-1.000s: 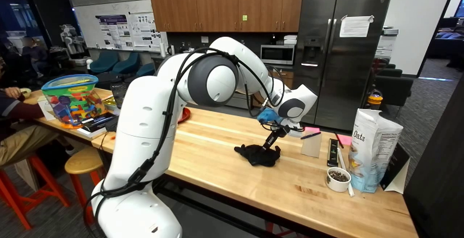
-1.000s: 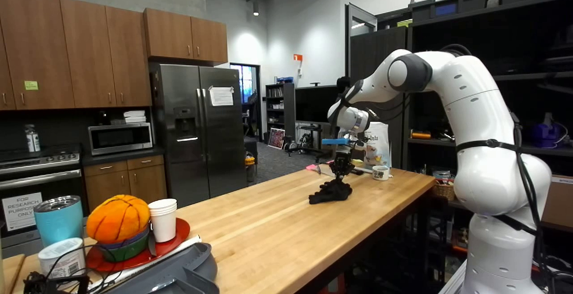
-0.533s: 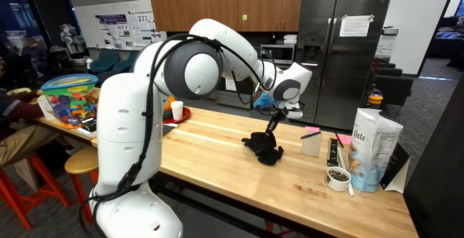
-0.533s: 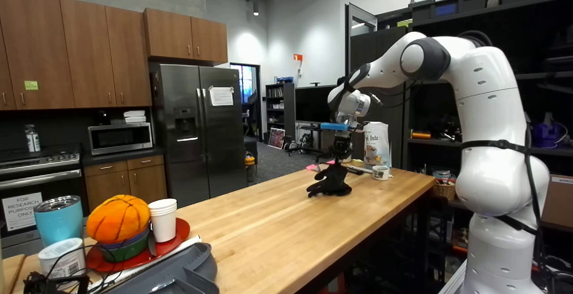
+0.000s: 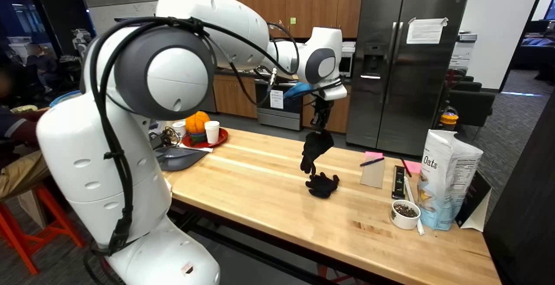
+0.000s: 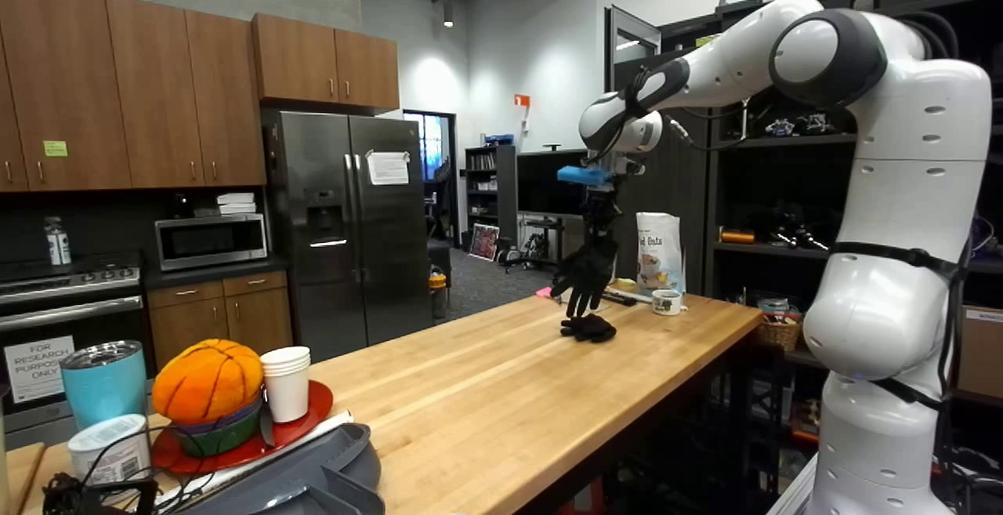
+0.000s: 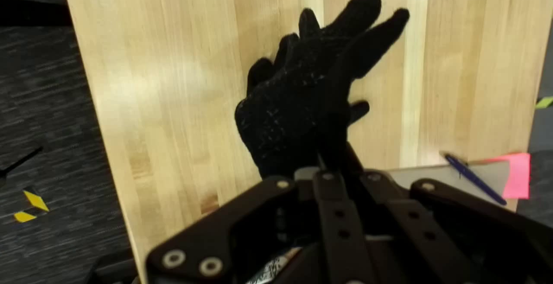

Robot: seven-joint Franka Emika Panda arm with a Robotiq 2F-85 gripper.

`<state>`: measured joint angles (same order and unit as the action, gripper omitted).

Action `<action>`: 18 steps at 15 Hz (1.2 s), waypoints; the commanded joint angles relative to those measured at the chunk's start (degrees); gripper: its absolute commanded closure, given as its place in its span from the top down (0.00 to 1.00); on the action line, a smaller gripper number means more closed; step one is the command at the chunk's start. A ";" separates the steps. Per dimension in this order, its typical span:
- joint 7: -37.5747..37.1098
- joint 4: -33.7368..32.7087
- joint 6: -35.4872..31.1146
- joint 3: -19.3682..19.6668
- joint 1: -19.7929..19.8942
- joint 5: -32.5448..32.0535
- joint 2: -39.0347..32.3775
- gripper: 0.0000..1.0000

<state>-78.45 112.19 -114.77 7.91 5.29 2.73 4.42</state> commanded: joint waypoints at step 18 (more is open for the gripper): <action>-55.22 -9.73 31.19 -10.17 -5.74 -49.31 -10.70 0.01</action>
<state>-131.26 107.69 -90.15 -1.79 1.83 -44.83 -1.87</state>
